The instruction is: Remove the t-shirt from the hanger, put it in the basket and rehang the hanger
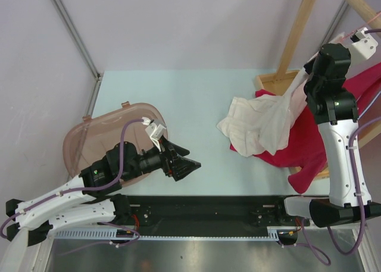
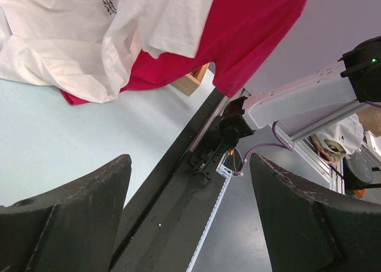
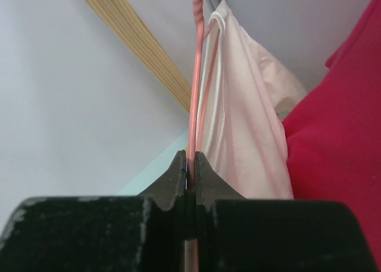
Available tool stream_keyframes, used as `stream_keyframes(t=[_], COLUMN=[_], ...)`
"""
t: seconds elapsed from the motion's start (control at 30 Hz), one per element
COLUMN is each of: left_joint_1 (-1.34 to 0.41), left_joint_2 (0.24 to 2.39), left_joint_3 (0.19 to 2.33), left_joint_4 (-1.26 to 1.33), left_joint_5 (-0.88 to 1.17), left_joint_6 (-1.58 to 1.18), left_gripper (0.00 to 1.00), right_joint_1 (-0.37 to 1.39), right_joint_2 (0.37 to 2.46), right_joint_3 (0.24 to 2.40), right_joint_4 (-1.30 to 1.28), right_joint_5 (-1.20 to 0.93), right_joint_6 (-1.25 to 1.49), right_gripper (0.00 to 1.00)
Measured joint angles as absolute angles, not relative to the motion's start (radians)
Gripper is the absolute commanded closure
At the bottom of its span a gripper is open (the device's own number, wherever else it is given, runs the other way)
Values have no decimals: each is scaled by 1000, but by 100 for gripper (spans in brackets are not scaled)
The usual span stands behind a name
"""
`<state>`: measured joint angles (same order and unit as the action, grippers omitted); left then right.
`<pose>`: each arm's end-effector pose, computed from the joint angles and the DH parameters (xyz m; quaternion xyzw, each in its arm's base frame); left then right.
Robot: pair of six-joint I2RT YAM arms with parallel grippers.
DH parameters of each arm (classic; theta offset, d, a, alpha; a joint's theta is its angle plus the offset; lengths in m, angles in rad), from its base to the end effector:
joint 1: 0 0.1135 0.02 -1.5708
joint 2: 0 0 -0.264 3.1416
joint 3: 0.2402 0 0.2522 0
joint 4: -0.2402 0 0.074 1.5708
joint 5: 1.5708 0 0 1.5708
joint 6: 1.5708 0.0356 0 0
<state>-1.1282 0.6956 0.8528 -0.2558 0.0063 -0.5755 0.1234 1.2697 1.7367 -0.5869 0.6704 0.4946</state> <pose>0.0679 -0.1437 0.3695 0.2042 0.7124 -0.5068 0.4404 0.2355 0.0069 0.5173 0.3449 0.6541 -0.0439 0.6717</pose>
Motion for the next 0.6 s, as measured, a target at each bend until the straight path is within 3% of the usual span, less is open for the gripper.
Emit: stream_keyframes(t=[0.4, 0.6], left_joint_1=[-1128, -1128], left_joint_2=[699, 714], left_joint_3=[853, 853], left_joint_4=[-257, -258], left_joint_5=[5, 5], left_joint_6=[-568, -568], left_gripper=[14, 14], right_joint_1=[354, 357], right_joint_2=[1238, 1227], right_joint_3=[1754, 1763], right_joint_4=[-556, -539], right_joint_5=[745, 781], right_joint_6=[360, 278], right_gripper=[100, 100])
